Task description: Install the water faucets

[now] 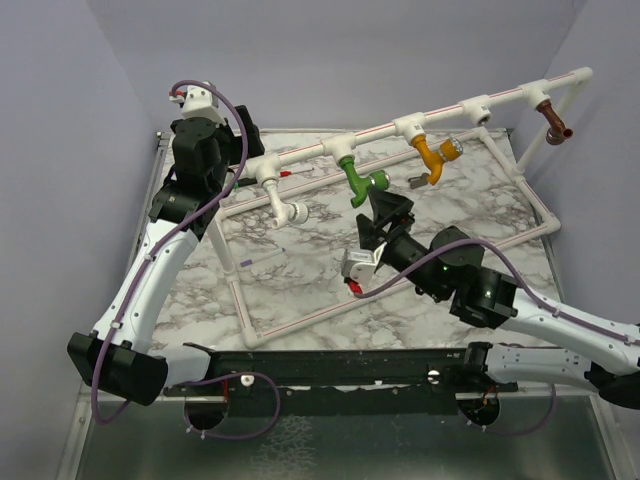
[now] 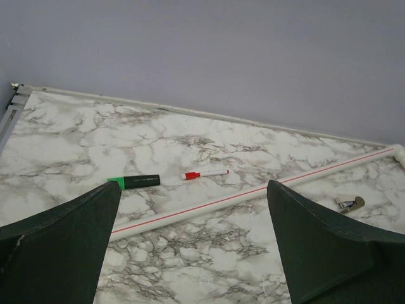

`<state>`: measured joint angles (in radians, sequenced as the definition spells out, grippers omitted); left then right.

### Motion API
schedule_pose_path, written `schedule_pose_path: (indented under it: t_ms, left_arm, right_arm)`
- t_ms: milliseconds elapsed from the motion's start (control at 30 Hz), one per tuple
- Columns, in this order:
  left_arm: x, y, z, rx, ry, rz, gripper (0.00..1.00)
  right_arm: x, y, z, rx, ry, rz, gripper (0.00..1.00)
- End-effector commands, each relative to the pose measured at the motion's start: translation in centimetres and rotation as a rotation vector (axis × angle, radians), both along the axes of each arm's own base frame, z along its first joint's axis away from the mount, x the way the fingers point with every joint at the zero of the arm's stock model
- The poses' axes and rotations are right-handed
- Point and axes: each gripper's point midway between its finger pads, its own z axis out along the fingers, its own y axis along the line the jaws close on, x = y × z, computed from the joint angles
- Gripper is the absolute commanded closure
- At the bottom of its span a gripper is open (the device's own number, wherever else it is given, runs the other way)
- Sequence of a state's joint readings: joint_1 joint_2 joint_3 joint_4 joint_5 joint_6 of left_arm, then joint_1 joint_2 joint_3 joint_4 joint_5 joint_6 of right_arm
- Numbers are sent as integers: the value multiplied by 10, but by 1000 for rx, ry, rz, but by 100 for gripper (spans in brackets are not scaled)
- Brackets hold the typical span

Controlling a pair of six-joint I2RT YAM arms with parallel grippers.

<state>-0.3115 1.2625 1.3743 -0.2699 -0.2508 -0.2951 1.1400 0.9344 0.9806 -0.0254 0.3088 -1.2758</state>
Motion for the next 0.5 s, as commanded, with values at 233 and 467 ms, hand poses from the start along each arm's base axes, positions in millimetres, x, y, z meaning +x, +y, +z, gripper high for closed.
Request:
schedule_pose_path:
  t_ms: [233,467]
  left_arm:
    - [-17,-18,-99,90,316,-103,1]
    - [-17,-19,-100,88,318,-107,1]
  right_arm:
    - [44,-5,16,-99,-231,-320,28]
    - [54,-4,7,-128,-241,-397,30]
